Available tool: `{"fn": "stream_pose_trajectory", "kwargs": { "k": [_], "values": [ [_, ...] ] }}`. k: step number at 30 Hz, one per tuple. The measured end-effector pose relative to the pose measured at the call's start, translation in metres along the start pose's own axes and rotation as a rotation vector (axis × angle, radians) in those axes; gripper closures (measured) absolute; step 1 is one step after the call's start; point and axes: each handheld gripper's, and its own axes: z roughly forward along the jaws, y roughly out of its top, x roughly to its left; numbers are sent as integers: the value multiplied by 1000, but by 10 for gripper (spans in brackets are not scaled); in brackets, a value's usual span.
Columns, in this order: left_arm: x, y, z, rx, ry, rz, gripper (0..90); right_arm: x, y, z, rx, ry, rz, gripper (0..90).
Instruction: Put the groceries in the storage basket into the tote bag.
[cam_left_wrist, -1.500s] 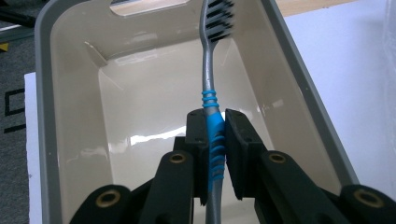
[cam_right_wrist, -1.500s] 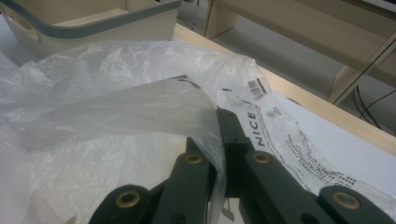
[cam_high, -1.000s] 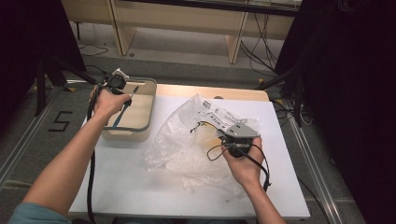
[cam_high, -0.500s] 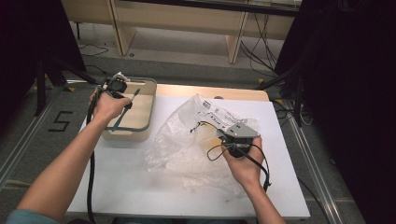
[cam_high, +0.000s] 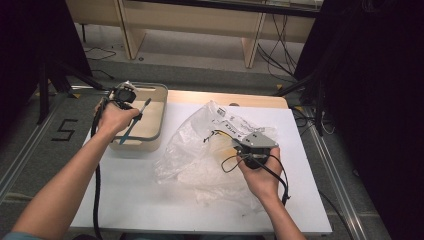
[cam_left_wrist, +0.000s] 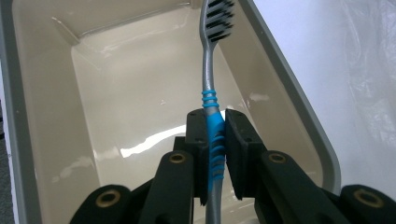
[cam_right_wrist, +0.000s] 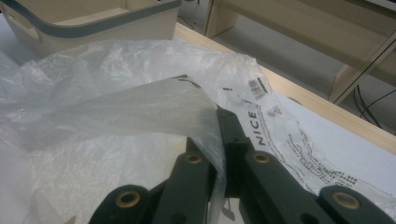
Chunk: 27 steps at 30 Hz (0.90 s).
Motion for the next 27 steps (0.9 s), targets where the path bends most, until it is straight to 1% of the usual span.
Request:
{"fn": "stream_pose_trajectory", "kwargs": {
  "k": [6,10,15,20,22,27],
  "values": [
    [-5,-7,-5,-11,-24,13,795,0,0,0,1,0,0,900],
    [-11,-11,-9,-25,-39,30,795,1,0,0,3,1,-2,900],
    [-19,-15,-13,-31,-54,58,795,1,0,0,2,1,-1,900],
    [-25,-23,-17,-40,-77,72,795,1,0,0,-1,2,1,900],
    [-27,-26,-19,-40,-85,84,795,1,0,0,2,0,1,900],
    [-33,-32,-24,-59,-99,98,795,1,1,0,1,2,0,900]
  ]
}}
